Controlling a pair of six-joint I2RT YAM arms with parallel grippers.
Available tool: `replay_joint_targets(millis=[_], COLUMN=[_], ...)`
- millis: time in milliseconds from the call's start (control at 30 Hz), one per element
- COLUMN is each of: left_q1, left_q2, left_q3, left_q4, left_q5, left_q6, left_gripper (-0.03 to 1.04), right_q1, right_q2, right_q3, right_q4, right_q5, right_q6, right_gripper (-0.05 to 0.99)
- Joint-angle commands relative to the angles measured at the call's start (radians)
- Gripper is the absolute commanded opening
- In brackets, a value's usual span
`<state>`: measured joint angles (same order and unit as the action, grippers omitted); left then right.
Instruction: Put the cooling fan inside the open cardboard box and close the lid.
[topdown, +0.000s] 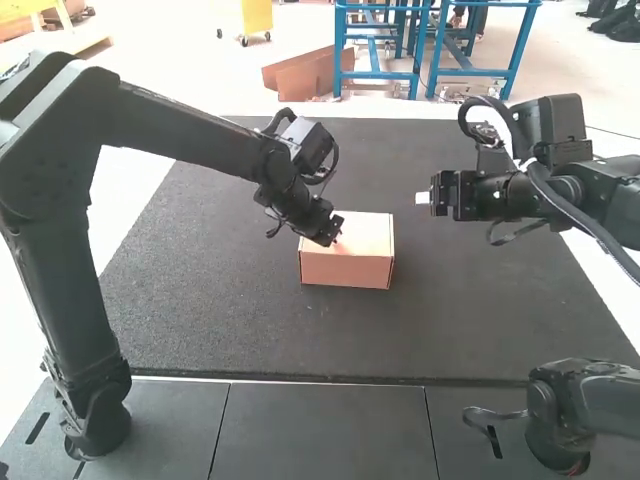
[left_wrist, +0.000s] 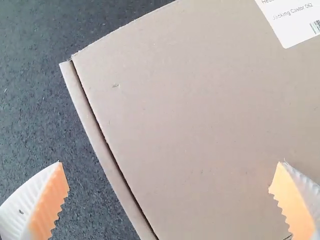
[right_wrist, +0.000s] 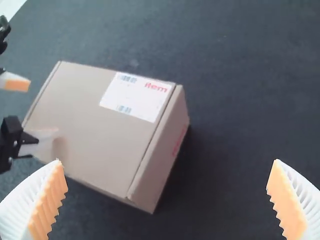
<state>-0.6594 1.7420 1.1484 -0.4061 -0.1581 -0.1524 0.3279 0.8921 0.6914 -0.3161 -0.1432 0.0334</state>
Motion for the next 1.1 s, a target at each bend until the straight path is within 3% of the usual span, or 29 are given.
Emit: replay_joint_targets(millis=[0,200,367,767,1067], left_q1=[-0.052,-0.082,-0.071,0.084,0.179], left_q2=[0.024,0.039,0.01,-0.122,-0.277], left_q3=[-0.044,-0.041,0.02,0.221,0.208], left_q4=[0.015,0.023,-0.034,-0.092,-0.092], left_q5=[0.029,0.029,0.042,0.042,0.058], left_q6=[-0.003,-0.015,-0.027,-0.01,-0.012], left_gripper=[0.97,0.97,0.97,0.97,0.97], right_q1=[-0.036,-0.038,-0.03,0.007,-0.004], right_q2=[-0.027,-0.027,-0.028,-0.045,-0.045], right_q3=[0.026,0.039,0.057,0.097,0.097], right_q4=[0.005,-0.048,-0.132,-0.215,-0.077], right_q5=[-0.032,-0.058,-0.087,-0.087,-0.01], right_q6=[0.003,0.003,-0.009,-0.043,-0.009], right_gripper=[0.92,0.92,0.92,0.92,0.92])
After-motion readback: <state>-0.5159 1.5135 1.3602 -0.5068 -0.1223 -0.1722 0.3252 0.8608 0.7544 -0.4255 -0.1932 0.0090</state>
